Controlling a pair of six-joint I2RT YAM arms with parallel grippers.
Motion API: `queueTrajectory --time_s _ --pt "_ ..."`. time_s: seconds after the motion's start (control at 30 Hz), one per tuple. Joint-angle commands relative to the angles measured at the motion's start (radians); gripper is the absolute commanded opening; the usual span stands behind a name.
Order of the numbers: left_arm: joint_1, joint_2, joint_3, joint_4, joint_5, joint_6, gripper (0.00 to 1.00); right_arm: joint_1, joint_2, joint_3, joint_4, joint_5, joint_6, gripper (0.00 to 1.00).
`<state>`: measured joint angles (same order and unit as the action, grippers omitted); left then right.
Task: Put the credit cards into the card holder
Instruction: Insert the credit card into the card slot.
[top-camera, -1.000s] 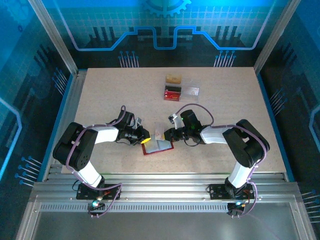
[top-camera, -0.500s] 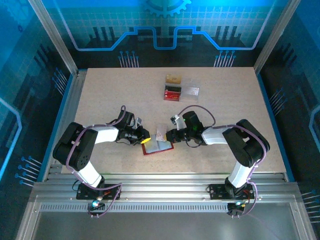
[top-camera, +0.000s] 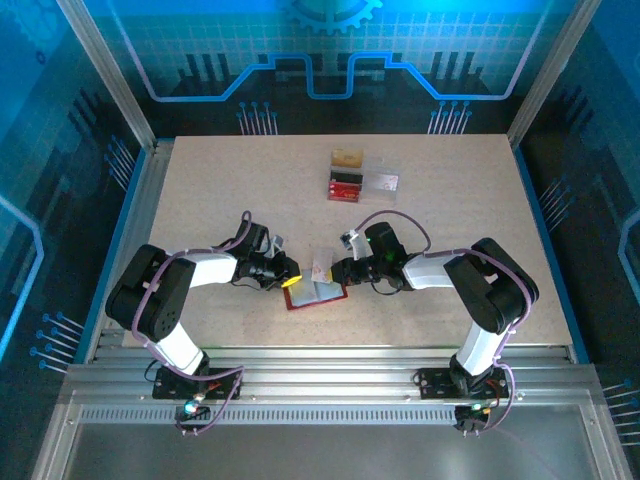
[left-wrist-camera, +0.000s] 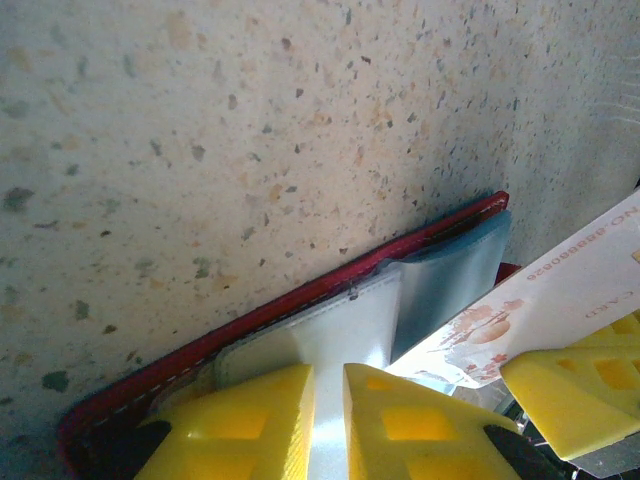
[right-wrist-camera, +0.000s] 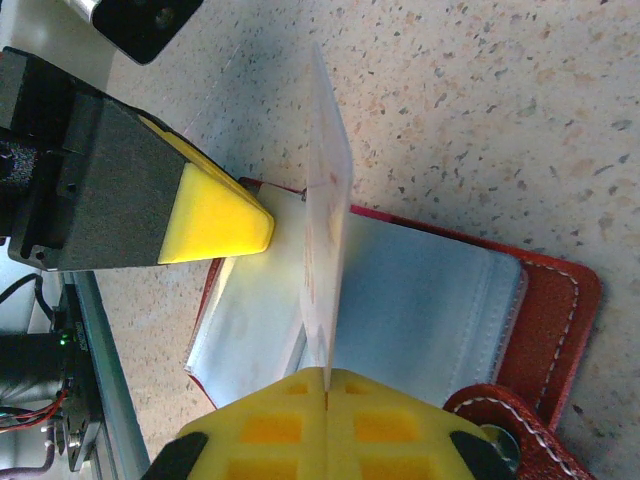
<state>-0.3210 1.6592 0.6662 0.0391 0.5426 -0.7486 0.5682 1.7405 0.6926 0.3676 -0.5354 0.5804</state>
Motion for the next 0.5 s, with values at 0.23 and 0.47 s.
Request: queueTrajectory --time_s 0.23,0.47 --pt "-0.003 0.026 -0.02 -0.122 -0.107 0.035 0.17 0.027 0.033 0.001 -0.047 -0.007 0.017 0.0" --pt "-0.002 0.033 -0.019 -0.12 -0.106 0.034 0.17 0.028 0.068 0.009 -0.066 -0.034 0.049 0.0"
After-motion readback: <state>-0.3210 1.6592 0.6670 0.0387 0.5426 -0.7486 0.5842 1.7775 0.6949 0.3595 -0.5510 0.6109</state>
